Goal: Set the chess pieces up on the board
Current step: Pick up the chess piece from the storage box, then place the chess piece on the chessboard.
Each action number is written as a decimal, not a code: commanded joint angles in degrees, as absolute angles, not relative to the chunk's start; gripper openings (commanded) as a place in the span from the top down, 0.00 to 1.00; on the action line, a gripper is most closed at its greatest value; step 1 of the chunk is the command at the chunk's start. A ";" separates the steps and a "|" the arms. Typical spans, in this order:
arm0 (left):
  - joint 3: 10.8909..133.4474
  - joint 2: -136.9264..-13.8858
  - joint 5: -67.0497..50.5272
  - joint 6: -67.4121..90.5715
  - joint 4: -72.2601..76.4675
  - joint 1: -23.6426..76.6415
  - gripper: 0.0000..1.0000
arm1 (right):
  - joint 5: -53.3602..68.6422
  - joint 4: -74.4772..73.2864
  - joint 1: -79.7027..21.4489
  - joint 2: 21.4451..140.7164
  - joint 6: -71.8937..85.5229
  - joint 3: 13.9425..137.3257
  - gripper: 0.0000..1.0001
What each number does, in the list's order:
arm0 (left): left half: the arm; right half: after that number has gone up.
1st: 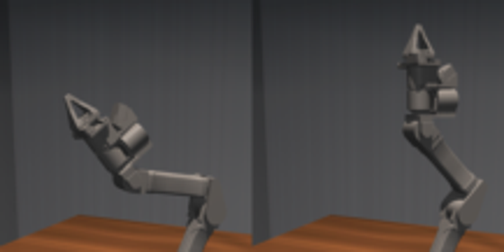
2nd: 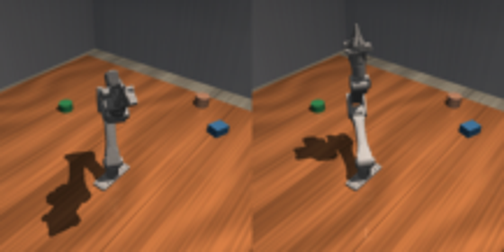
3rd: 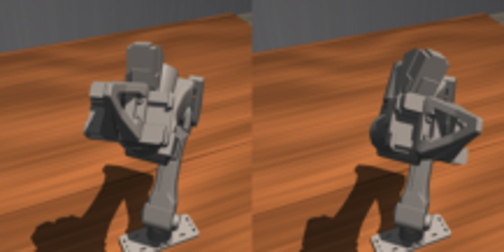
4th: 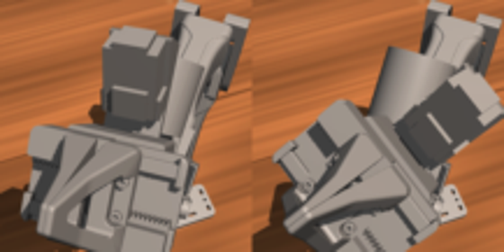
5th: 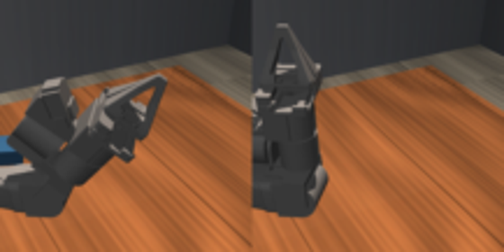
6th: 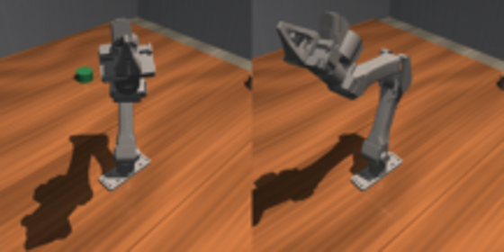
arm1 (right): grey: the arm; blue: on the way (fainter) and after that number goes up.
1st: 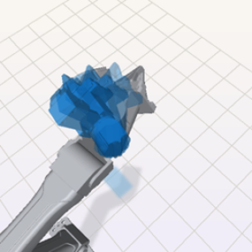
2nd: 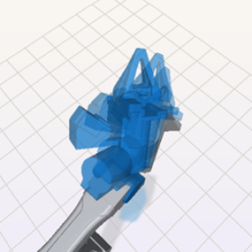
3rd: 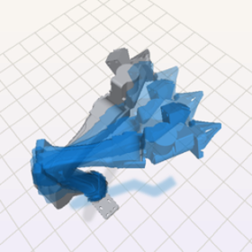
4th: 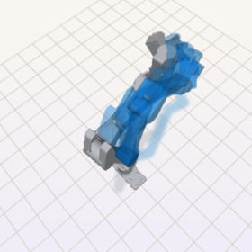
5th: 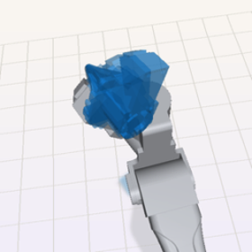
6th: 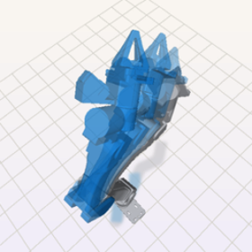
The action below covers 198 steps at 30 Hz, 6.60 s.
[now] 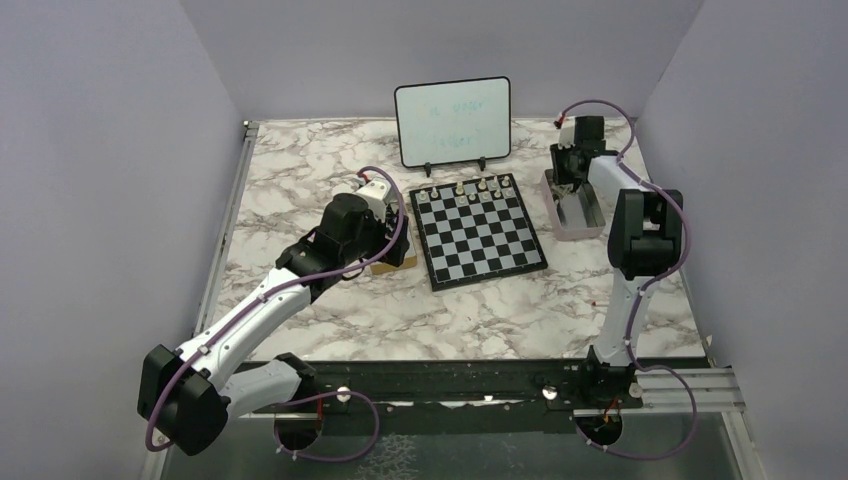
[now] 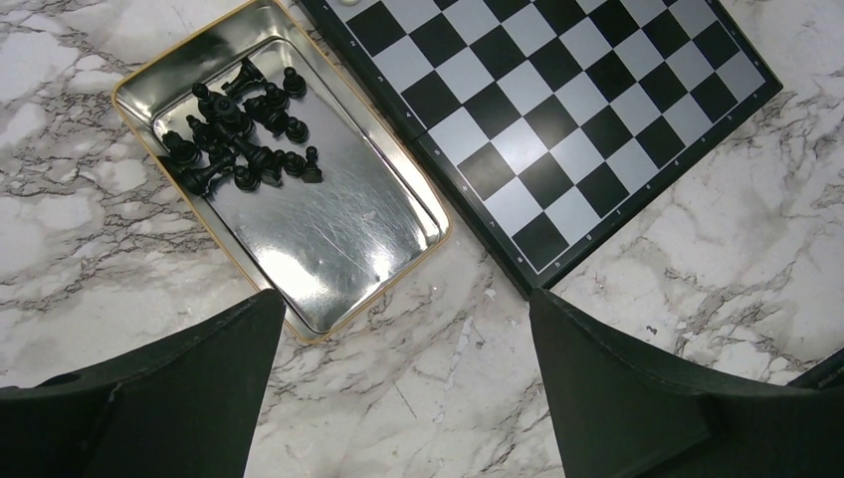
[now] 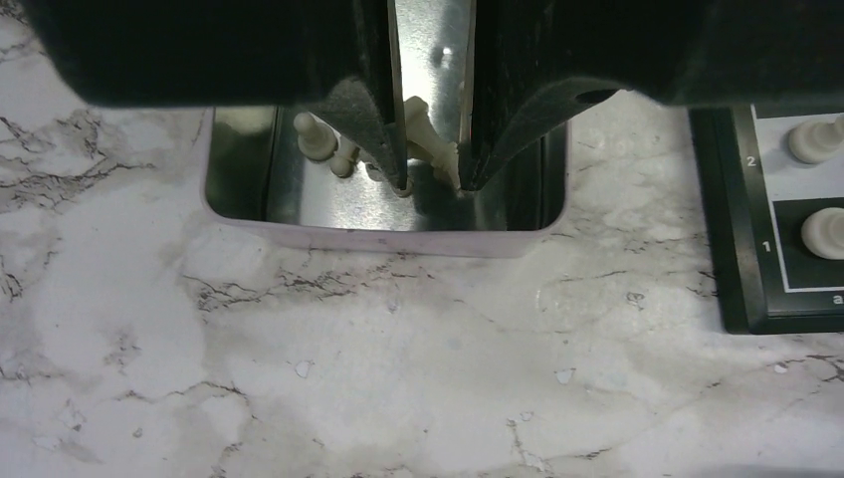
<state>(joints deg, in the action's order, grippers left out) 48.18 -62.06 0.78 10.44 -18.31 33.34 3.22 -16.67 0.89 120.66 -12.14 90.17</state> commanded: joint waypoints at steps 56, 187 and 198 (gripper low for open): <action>54.66 -65.78 -16.50 40.46 -0.73 33.09 0.29 | 23.43 -18.72 0.06 89.97 27.01 74.77 0.92; 59.35 -84.39 -50.68 8.61 2.85 32.34 0.95 | 50.73 -29.00 -22.76 89.32 19.50 74.76 0.61; 59.33 -84.29 -50.19 8.35 2.54 32.30 0.95 | 51.30 -28.46 -22.94 90.17 20.21 74.12 0.63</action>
